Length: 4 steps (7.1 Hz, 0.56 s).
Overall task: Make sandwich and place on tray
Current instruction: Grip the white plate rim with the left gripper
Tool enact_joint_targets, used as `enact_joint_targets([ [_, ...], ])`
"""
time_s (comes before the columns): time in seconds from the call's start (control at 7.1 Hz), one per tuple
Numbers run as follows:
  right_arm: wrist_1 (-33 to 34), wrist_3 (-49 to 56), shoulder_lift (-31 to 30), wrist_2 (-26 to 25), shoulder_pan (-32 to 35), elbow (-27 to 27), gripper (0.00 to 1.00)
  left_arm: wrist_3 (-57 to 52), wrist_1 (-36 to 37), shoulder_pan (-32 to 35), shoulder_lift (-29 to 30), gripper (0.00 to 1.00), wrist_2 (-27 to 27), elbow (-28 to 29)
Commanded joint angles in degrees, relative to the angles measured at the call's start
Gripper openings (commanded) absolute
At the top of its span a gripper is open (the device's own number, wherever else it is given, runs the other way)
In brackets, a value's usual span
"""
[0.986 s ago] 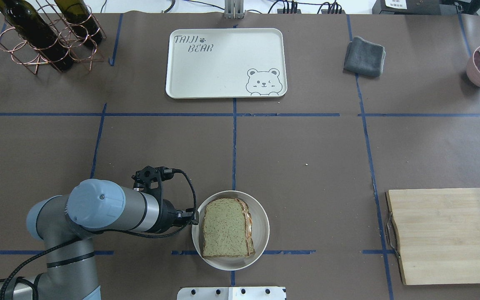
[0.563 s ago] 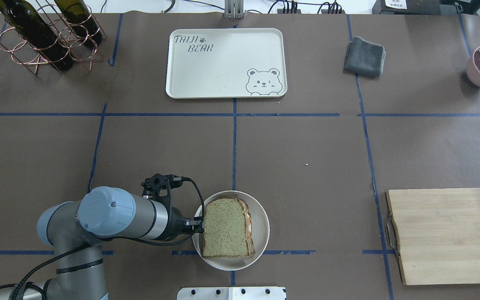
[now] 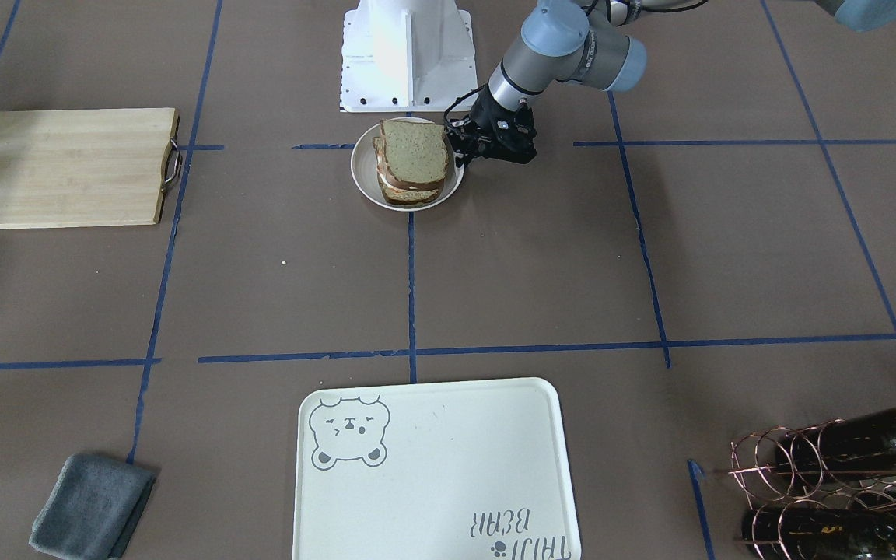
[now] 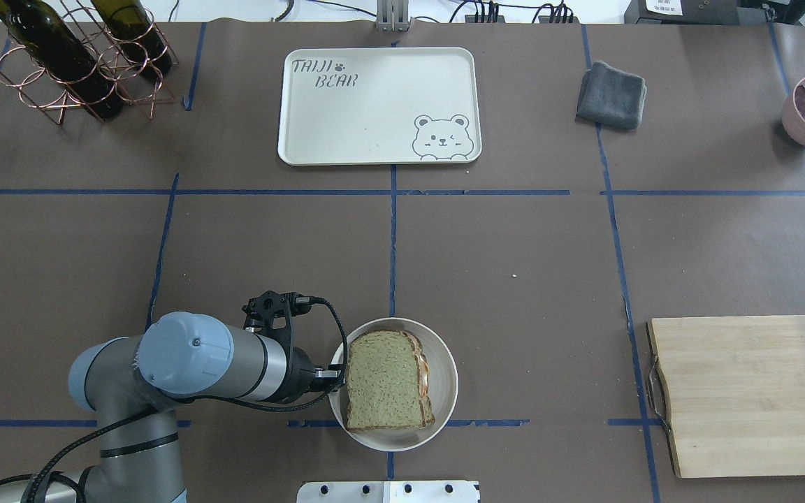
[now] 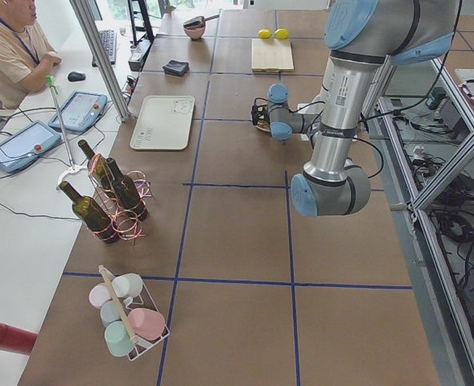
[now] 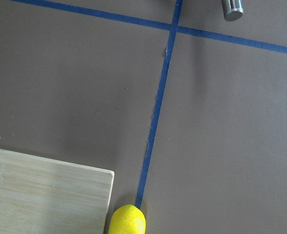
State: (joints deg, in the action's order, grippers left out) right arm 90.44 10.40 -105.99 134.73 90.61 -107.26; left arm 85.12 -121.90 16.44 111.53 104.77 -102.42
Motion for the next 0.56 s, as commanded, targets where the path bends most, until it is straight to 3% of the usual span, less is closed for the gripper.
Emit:
enact_joint_targets([
  [0.0,0.0,0.0,0.1,0.0,0.0,0.0,1.0,0.0,0.1,1.0,-0.3,0.0,-0.9,-0.9],
  [0.42,0.0,0.6,0.4,-0.1,0.0,0.1,1.0,0.0,-0.2,8.8,0.4,0.0,0.4,-1.3],
])
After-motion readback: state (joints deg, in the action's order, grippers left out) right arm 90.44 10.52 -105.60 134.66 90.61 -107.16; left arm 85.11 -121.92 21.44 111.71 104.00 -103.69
